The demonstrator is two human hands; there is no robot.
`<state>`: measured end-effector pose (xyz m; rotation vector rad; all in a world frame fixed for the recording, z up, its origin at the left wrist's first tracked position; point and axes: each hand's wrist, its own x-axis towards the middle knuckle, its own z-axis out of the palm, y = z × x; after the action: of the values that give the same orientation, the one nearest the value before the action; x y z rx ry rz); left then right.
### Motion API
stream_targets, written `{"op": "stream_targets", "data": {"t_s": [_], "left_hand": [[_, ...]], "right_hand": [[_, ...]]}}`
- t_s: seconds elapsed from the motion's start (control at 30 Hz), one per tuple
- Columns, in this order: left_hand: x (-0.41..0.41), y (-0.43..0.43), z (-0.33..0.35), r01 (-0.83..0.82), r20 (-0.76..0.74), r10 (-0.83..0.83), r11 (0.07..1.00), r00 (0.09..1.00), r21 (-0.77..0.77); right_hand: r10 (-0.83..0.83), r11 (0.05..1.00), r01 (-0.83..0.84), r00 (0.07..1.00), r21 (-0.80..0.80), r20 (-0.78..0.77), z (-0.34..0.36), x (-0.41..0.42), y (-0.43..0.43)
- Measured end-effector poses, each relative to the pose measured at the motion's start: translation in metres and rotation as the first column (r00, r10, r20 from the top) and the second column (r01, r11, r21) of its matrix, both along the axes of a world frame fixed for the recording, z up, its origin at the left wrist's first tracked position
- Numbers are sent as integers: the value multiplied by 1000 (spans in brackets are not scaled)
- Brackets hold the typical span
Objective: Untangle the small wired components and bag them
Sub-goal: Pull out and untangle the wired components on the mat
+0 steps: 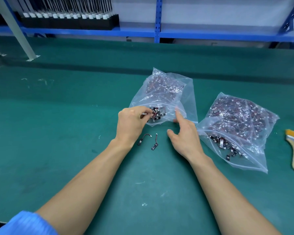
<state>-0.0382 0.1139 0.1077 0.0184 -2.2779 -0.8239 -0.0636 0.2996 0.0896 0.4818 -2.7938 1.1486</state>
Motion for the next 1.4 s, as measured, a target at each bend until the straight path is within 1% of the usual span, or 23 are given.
{"op": "stream_targets", "data": {"t_s": [0.13,0.2,0.27,0.3,0.4,0.43,0.67,0.73,0.8,0.93,1.07,1.17,1.27,1.4], "left_hand": [[-1,1,0,-21,77,7,984,997,175],[-2,0,0,-31,89,8,962,996,270],[0,-2,0,-34,84,5,936,996,349],[1,-3,0,-27,87,-4,934,996,356],[3,-5,-4,15,145,-54,965,988,262],[3,-5,-4,31,159,-73,967,985,253],[5,-7,-5,125,154,-182,940,971,319],[5,-7,-6,140,144,-199,929,969,342],[5,-5,-5,145,124,-201,922,972,359],[6,-7,-3,135,71,-176,909,982,394],[13,-11,1,156,18,-182,886,983,436],[22,-16,4,167,-2,-185,879,983,446],[32,-21,7,183,-10,-202,867,979,463],[40,-32,11,213,57,-283,826,958,522]], "right_hand": [[-42,997,35,994,-66,-100,4,2,-1],[-52,995,37,987,-98,-154,6,4,-3],[-44,988,18,986,-155,-163,8,5,-4],[-39,983,10,988,-185,-153,8,5,-4],[-25,976,-7,990,-219,-141,8,5,-4],[-13,975,-20,989,-222,-146,7,6,-5],[88,942,-158,967,-295,-238,8,9,-13],[102,950,-167,965,-265,-242,7,4,-14],[108,967,-154,968,-202,-225,7,-3,-14],[112,987,-128,982,-97,-153,9,-15,-15],[107,993,-112,988,-33,-112,7,-19,-15],[98,995,-100,991,-20,-90,5,-21,-18],[79,995,-82,996,-53,-50,5,-23,-20],[54,997,-57,997,-51,-53,2,-27,-24]]}}
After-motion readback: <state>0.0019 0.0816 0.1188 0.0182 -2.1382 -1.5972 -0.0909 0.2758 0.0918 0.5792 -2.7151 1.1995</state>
